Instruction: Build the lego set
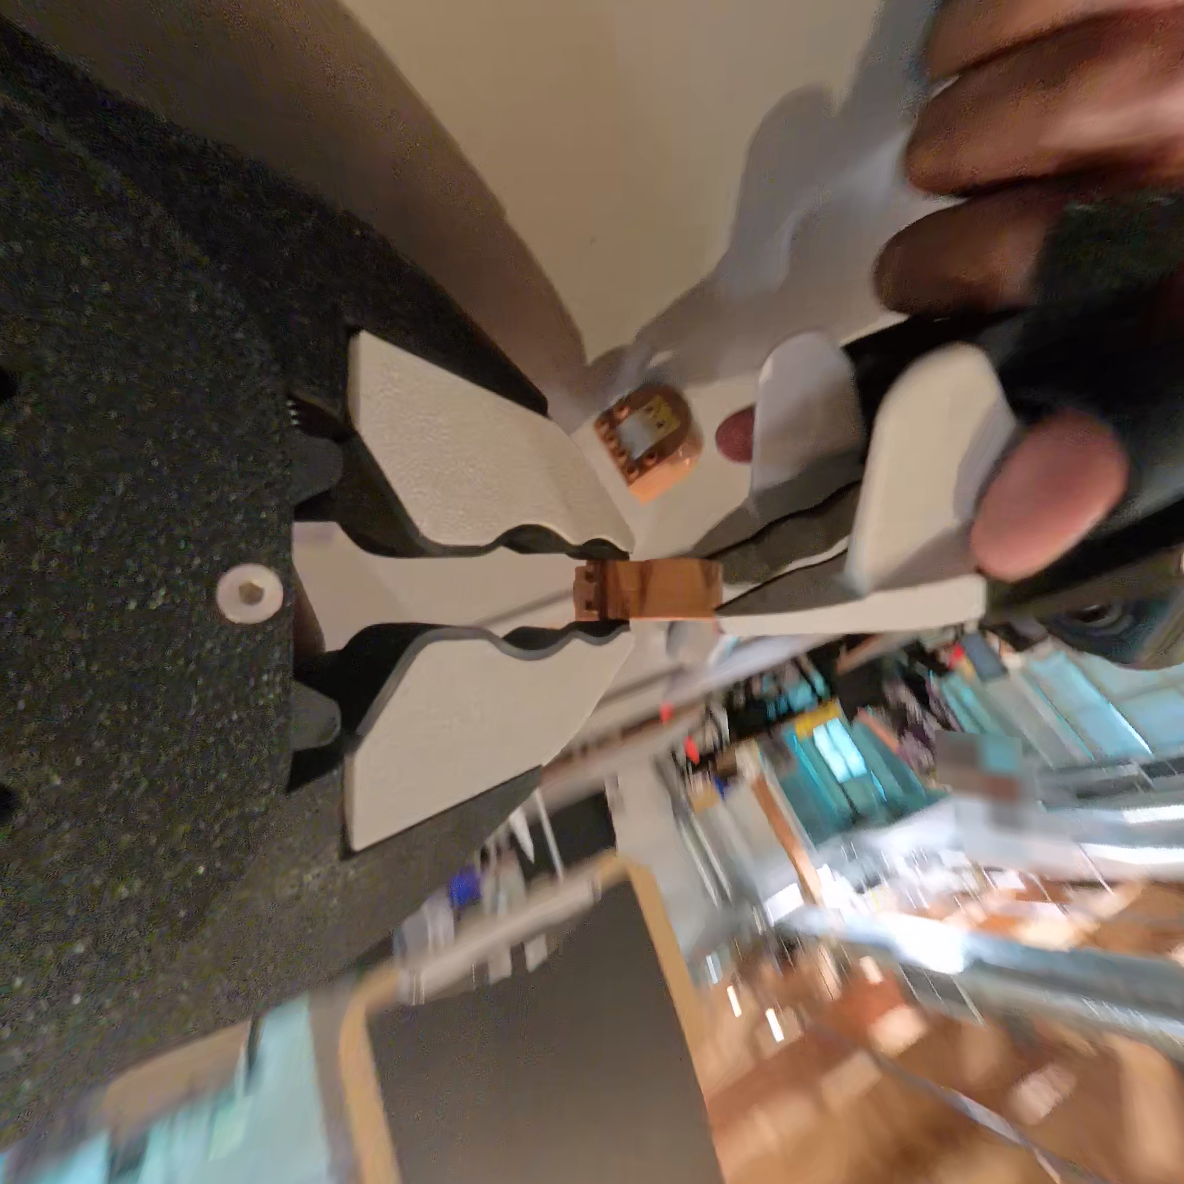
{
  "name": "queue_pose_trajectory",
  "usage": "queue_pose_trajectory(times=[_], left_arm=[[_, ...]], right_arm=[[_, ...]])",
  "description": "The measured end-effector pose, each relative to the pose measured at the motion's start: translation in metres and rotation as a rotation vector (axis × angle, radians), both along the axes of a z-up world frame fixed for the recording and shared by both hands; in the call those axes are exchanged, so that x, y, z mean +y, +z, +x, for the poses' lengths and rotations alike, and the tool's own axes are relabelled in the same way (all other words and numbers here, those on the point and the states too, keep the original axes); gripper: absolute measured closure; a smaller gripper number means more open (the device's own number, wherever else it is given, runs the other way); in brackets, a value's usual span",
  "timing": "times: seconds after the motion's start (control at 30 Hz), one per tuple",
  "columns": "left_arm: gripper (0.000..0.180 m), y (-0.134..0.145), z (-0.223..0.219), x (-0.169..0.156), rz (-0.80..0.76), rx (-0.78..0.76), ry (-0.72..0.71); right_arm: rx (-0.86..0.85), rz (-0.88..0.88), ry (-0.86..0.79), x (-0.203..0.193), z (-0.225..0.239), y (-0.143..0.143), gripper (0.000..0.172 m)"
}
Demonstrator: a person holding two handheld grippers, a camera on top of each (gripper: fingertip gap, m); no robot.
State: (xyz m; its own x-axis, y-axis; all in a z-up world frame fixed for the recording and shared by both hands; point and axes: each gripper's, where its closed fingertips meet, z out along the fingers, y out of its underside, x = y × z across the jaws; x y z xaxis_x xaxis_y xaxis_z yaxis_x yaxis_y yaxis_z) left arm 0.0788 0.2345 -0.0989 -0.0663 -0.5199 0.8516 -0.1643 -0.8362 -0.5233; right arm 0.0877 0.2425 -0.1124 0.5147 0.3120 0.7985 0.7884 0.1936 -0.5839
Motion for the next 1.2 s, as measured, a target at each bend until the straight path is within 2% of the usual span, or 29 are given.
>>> queue_pose_trajectory(times=[0.13, 0.23, 0.3, 0.37, 0.57, 0.67, 0.77, 0.9, 1.0, 1.07, 1.2], left_arm=[[0.157, 0.018, -0.010, 0.005, 0.239, -0.090, -0.008], [0.154, 0.018, -0.015, 0.006, 0.590, -0.077, -0.049], [0.154, 0.014, -0.016, 0.002, 0.817, -0.069, -0.116], [0.151, 0.007, -0.016, -0.003, 0.945, -0.061, -0.199], [0.150, 0.000, -0.005, -0.009, 1.003, -0.088, -0.308], [0.160, -0.010, -0.001, -0.013, 1.010, -0.058, -0.358], [0.162, -0.017, 0.001, -0.011, 1.005, -0.008, -0.366], [0.162, -0.028, 0.000, -0.011, 1.022, 0.095, -0.414], [0.162, -0.034, 0.000, -0.013, 1.070, 0.152, -0.449], [0.162, -0.037, 0.001, -0.014, 1.096, 0.183, -0.467], [0.162, -0.041, 0.004, -0.013, 1.115, 0.217, -0.482]], right_arm=[[0.347, -0.294, 0.122, -0.005, -0.005, 0.000, 0.155], [0.534, -0.553, 0.241, -0.015, -0.014, -0.007, 0.155], [0.630, -0.649, 0.277, -0.017, -0.015, -0.007, 0.155], [0.684, -0.708, 0.304, -0.019, -0.014, -0.006, 0.155], [0.704, -0.739, 0.324, -0.021, -0.014, -0.006, 0.155], [0.686, -0.736, 0.314, -0.020, -0.013, -0.007, 0.155], [0.587, -0.692, 0.272, -0.016, -0.008, -0.014, 0.155], [0.366, -0.604, 0.205, -0.015, -0.005, -0.025, 0.141], [0.300, -0.602, 0.198, -0.017, -0.008, -0.030, 0.143], [0.263, -0.606, 0.183, -0.017, -0.007, -0.035, 0.152], [0.297, -0.645, 0.169, -0.017, -0.004, -0.038, 0.154]])
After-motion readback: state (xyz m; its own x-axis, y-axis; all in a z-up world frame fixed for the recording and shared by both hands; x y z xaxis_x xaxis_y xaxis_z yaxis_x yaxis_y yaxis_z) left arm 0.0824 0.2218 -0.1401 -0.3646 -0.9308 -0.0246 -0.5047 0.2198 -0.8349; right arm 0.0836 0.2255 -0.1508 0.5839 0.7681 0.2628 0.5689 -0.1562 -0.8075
